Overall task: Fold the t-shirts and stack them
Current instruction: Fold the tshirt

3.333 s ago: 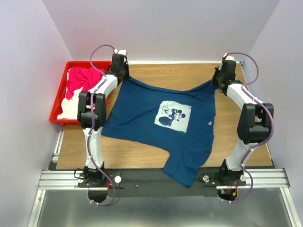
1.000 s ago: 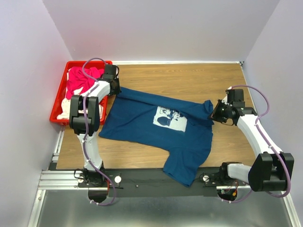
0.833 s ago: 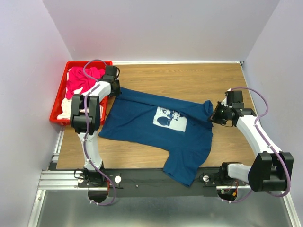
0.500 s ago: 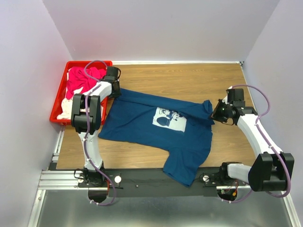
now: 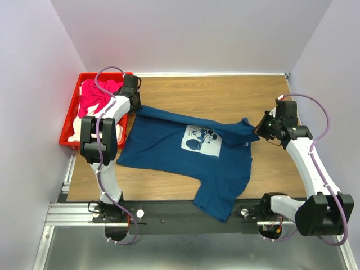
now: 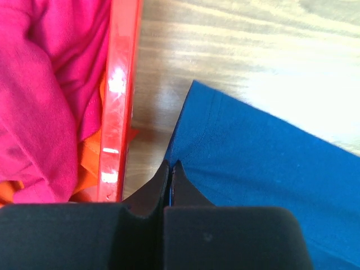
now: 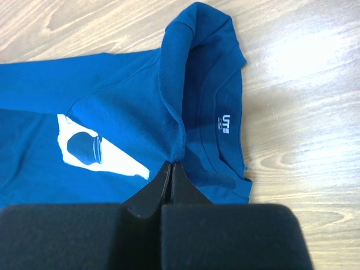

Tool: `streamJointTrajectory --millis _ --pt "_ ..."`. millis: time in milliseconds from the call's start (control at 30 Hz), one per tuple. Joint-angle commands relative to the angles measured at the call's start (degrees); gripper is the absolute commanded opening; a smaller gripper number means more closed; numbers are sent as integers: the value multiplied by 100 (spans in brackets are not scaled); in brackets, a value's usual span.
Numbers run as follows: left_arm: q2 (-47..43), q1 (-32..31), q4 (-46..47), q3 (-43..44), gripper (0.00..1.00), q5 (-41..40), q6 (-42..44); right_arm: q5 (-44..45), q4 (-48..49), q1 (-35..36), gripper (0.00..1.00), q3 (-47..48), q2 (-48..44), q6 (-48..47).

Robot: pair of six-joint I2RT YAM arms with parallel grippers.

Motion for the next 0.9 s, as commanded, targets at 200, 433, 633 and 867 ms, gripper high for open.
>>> streamJointTrajectory --millis 200,433,633,867 --pt "102 -7 -110 -419 0 -186 -134 112 -226 -10 1 -664 -109 135" --pt "331 -68 -172 -481 9 -291 -169 -81 -226 -10 8 -1016 49 127" --pt "270 -103 -207 -429 34 -423 -240 -21 -174 -10 34 -867 128 30" --pt "-90 -156 -181 -288 58 -380 -371 489 133 -10 50 -156 487 56"
